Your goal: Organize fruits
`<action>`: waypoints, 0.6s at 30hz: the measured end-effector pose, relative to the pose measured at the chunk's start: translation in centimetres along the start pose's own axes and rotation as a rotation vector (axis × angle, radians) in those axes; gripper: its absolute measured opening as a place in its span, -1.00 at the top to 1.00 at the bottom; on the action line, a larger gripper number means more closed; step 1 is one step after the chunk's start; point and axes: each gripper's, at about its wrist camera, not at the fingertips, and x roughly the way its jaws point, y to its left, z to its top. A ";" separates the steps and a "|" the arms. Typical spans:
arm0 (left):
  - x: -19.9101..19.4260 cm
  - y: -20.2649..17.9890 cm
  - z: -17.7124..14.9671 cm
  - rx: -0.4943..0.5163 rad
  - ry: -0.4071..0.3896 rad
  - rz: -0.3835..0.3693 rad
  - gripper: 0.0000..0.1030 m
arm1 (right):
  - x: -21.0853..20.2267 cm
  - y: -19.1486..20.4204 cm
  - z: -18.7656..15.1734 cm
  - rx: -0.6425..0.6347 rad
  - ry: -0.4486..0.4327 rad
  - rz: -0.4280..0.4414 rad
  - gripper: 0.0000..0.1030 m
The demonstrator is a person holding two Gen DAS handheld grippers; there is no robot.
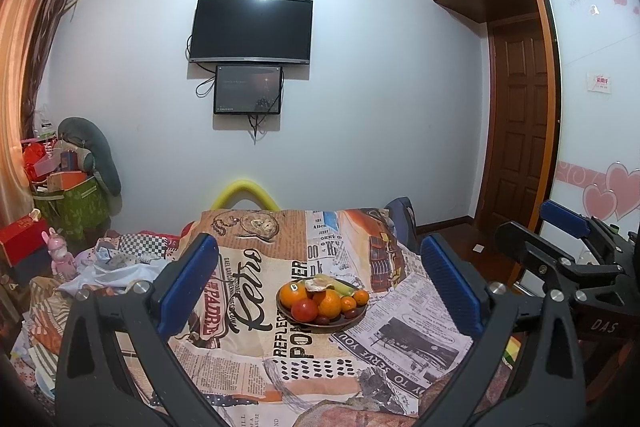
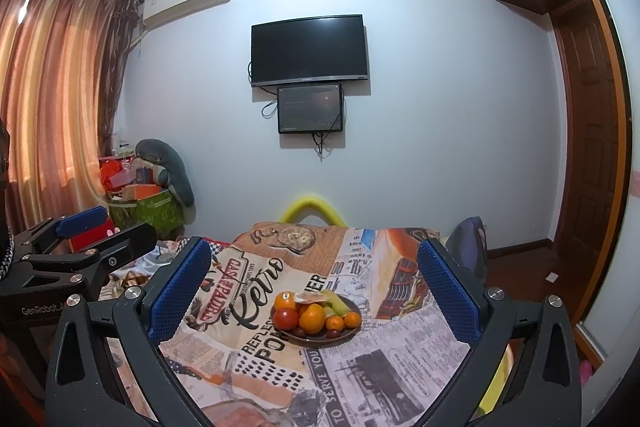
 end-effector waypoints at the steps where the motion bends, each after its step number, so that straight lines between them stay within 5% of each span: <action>1: 0.1 0.0 0.0 -0.001 0.001 -0.001 -0.99 | 0.0 0.0 0.0 0.000 0.000 -0.001 -1.00; 18: 0.3 0.2 -0.1 -0.008 0.010 -0.007 -0.99 | -0.1 0.0 0.1 0.001 -0.001 -0.004 -1.00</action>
